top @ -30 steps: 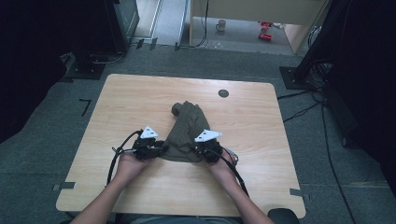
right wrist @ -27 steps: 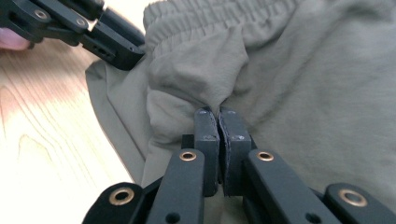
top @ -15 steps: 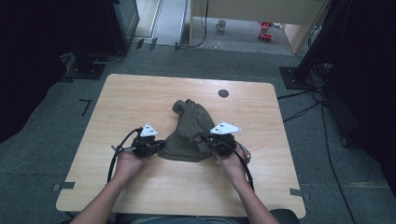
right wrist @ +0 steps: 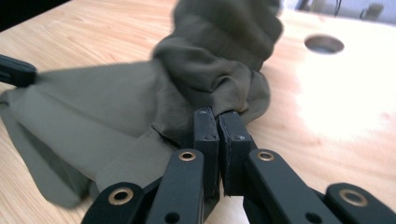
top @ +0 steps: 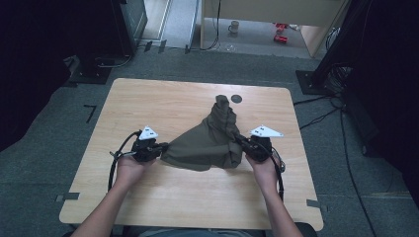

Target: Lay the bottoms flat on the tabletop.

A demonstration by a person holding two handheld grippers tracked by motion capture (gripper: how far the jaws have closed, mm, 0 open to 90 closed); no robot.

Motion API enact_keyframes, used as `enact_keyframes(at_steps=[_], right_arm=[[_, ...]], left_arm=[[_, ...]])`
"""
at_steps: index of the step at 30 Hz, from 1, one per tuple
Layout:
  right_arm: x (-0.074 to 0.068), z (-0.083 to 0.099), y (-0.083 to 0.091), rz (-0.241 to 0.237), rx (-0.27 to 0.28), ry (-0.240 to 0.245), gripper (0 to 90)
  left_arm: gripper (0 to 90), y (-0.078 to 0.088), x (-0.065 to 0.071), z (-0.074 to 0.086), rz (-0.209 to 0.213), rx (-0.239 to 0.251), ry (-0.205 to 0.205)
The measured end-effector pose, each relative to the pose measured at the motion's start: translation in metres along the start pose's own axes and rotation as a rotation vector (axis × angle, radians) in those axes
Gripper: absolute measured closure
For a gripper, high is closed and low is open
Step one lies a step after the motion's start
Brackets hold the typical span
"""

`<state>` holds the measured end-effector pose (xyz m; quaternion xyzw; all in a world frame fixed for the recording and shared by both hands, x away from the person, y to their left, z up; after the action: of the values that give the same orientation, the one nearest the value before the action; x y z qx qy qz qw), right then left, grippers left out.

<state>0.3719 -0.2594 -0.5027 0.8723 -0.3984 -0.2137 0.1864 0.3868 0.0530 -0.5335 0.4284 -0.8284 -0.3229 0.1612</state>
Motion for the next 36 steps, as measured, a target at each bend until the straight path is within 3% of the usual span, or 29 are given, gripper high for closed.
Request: enact_keyframes(at_steps=[7,10,12,14,17,22,29,31,32,36], right_arm=[[0.018,0.019,0.005,0.019,-0.024,-0.081,83.5],[0.027,0.028,0.008,0.071,-0.073,-0.07,79.1],[0.035,0.033,0.012,0.089,-0.086,-0.095,72.9],[0.041,0.034,0.018,0.097,-0.059,-0.126,68.1],[0.046,0.032,0.031,0.125,-0.015,-0.111,60.1],[0.047,0.032,0.043,0.125,0.019,-0.11,58.2],[0.035,0.04,0.034,0.04,-0.001,-0.104,54.2],[0.031,0.041,0.032,0.018,0.001,-0.119,56.1],[0.029,0.04,0.031,0.01,0.004,-0.123,56.1],[0.025,0.042,0.028,-0.004,-0.004,-0.111,56.1]], left_arm=[[88.1,0.0,-0.006,-0.001,0.0,-0.01,0.009],[87.8,0.0,-0.008,-0.001,0.003,-0.013,0.007],[87.5,0.0,-0.009,-0.002,0.013,-0.018,0.014],[85.6,0.0,-0.01,-0.002,0.016,-0.02,0.015],[73.0,0.003,-0.011,-0.009,0.016,0.008,0.026],[65.4,0.012,-0.005,-0.023,0.039,0.073,0.023],[56.9,0.007,0.038,-0.037,0.119,0.086,-0.082],[54.9,0.005,0.044,-0.038,0.131,0.084,-0.093],[54.7,0.003,0.053,-0.038,0.161,0.077,-0.09],[53.8,-0.002,0.069,-0.039,0.18,0.065,-0.128]])
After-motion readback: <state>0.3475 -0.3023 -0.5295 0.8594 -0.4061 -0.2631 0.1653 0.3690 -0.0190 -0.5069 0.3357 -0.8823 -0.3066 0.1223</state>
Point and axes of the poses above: each handheld gripper's, and its own axes: y roughly backward along the jaws, z roughly out of its underside, x roughly to its right, the point moved 7 cm from there along -y, roughly forward along the jaws, and after that the axes turned 10 degrees about -z, right-handed, at the moved point
